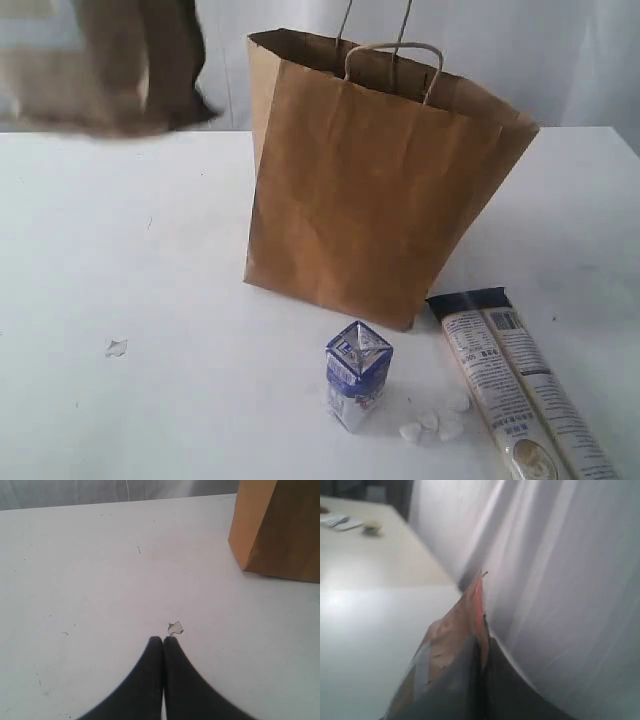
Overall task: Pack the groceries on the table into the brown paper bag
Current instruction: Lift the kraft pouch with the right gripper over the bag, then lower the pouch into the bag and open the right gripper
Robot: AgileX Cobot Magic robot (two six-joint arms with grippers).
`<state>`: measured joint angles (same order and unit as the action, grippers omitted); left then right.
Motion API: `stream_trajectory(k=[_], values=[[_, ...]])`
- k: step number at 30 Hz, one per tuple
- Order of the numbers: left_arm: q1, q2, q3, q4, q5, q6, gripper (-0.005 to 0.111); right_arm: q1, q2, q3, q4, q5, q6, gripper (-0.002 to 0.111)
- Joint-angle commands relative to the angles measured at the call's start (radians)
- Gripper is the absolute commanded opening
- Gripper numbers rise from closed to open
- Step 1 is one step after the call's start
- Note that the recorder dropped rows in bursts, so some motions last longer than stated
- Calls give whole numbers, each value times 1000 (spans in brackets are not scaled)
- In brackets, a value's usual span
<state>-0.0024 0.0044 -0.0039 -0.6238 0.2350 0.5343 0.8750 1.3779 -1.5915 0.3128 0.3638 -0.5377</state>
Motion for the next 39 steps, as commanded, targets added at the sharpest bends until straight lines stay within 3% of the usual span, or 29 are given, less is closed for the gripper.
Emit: stream_trajectory(k=[1,6,9,14,20,39], values=[[1,-4,4,-18,1,-4,0,-71,-37,-16,-150,-208,1,0],[1,-4,4,-18,1,-4,0,-213,-17,-13,-157,-149,1,0],[1,-4,4,-18,1,-4,0,-294,0,-13,-157,-210,1,0],[1,-4,4,-18,1,-4,0,-367,25,-13,-157,-214,58,0],[1,-4,4,-18,1,-4,0,-387,82,-13,-157,-102,66,0],[1,-4,4,-18,1,-4,0,-387,217,-13,-225,-89,66,0]])
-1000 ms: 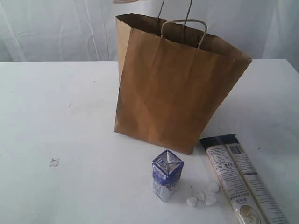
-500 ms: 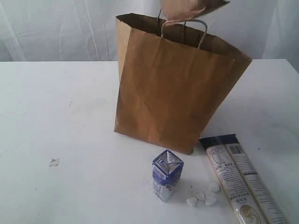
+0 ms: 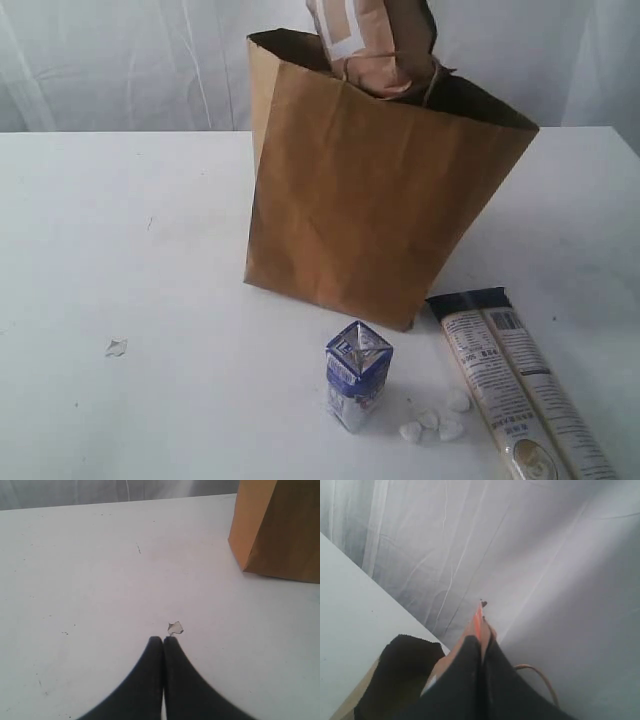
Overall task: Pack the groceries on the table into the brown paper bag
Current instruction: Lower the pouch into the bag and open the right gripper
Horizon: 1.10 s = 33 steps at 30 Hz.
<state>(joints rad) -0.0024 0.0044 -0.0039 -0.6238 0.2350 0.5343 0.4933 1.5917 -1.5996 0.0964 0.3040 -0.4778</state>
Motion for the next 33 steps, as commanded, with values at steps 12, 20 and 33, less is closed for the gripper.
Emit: stream_trajectory(k=[12,20,33], values=[[1,-4,4,-18,1,-4,0,-6,5,-5,-9,229,6,0],[1,-4,4,-18,1,-4,0,-6,5,-5,-9,278,12,0],[1,-4,4,-18,1,-4,0,-6,5,-5,2,387,14,31]])
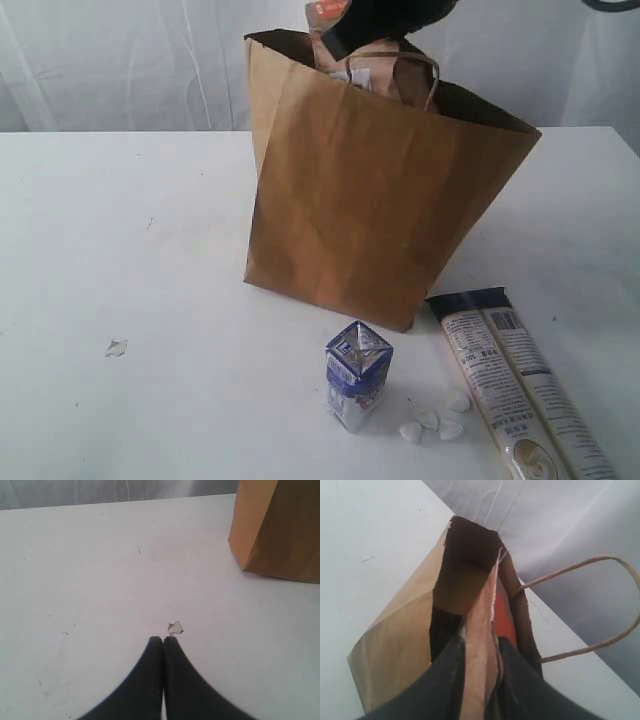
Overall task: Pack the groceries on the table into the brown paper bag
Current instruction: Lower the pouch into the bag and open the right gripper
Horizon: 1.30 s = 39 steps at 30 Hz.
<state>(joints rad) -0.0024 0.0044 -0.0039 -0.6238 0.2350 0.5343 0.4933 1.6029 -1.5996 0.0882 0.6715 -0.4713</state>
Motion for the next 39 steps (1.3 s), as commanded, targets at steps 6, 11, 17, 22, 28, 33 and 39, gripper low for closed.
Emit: stream_trajectory(k=[6,11,17,22,28,33,39], values=[[1,-4,4,-18,1,-4,0,-6,21,-5,126,16,7,43],[1,-4,4,-18,1,-4,0,-6,61,-5,146,22,9,45],[1,-4,4,-18,1,-4,0,-6,61,-5,155,24,53,45],[1,-4,4,-18,3,-4,0,-6,-16,-5,161,-38,52,45],[1,-4,4,-18,3,-4,0,-6,-70,-5,126,-84,52,45],[1,-4,4,-18,3,-4,0,-6,-112,-5,82,-86,52,45],[1,-4,4,-18,3,-4,0,-6,-126,-5,82,-47,52,44]])
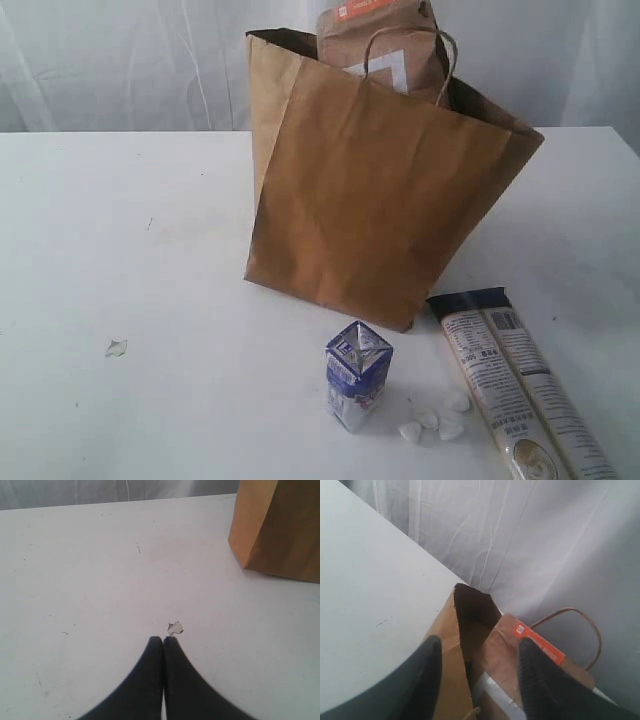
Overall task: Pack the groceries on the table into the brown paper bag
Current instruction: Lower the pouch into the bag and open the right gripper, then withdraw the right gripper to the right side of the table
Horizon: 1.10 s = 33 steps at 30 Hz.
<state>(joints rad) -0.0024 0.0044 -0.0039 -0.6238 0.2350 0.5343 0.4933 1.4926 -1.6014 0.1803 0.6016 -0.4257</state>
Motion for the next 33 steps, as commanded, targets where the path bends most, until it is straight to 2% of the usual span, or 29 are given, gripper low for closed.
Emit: stream_trajectory(k=[1,9,13,17,21,25,33], values=[[1,-4,4,-18,3,-4,0,-6,-16,-3,-10,30,7,44],[1,-4,4,-18,3,-4,0,-6,-35,-3,-10,81,7,44],[1,-4,4,-18,3,-4,0,-6,-71,-3,-20,161,12,38],[1,-4,4,-18,3,-4,0,-6,-105,-3,-174,327,23,27],[1,-4,4,-18,3,-4,0,-6,-117,-3,-469,616,127,12],[1,-4,4,-18,3,-4,0,-7,-131,18,-643,619,217,1],[1,-4,4,-22,3,-4,0,-25,-168,126,-676,619,297,0]])
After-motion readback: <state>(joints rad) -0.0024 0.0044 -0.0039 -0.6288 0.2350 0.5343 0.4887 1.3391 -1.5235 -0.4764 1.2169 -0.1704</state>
